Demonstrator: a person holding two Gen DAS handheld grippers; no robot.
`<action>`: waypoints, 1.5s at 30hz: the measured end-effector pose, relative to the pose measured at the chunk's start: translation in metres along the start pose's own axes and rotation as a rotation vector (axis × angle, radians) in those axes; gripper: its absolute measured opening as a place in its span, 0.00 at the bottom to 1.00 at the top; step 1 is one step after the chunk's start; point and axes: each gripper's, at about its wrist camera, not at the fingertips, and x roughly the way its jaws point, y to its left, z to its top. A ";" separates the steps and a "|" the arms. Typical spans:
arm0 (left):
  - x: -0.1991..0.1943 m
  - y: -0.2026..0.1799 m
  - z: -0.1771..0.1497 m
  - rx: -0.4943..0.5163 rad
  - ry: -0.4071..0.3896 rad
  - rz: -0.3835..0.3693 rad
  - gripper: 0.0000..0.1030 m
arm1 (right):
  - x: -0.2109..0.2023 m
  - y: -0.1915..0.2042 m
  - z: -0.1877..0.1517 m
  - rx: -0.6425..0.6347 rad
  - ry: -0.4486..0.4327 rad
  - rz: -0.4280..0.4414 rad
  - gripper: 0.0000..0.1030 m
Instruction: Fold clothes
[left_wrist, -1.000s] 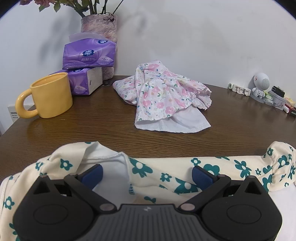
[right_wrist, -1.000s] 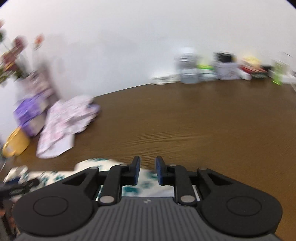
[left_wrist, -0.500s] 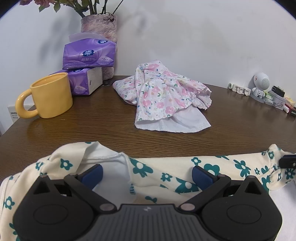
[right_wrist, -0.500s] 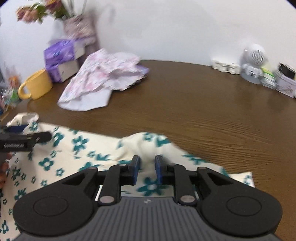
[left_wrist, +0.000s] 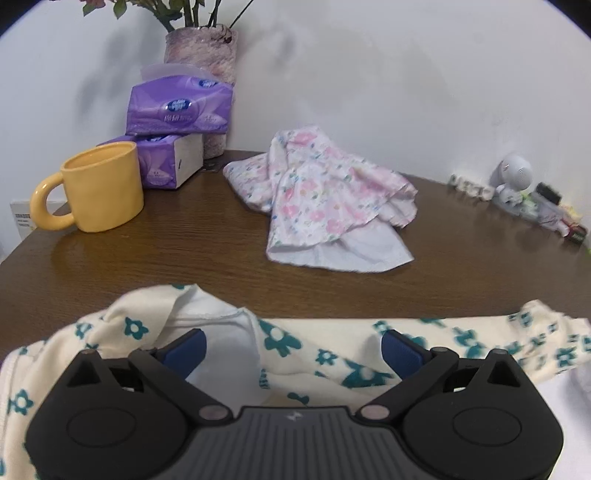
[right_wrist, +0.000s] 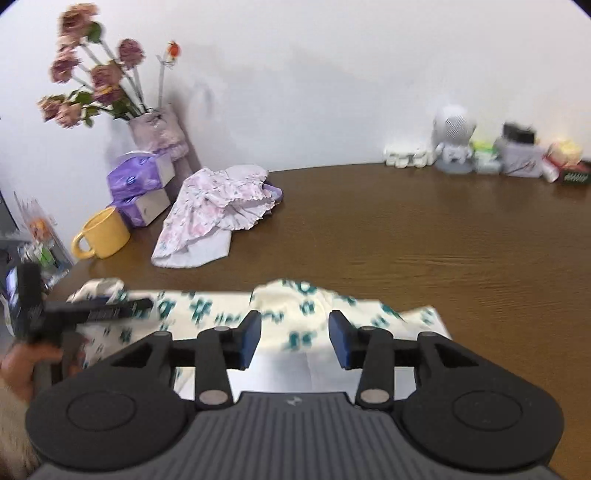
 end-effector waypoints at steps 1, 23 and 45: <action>-0.009 -0.001 0.001 0.000 -0.009 -0.023 0.99 | -0.009 0.001 -0.009 -0.004 0.014 -0.005 0.40; -0.128 -0.040 -0.123 0.199 0.108 -0.161 0.98 | -0.076 0.017 -0.130 -0.106 0.201 -0.099 0.18; -0.132 -0.039 -0.139 0.207 0.048 -0.098 0.99 | -0.073 0.024 -0.135 -0.167 0.225 -0.132 0.00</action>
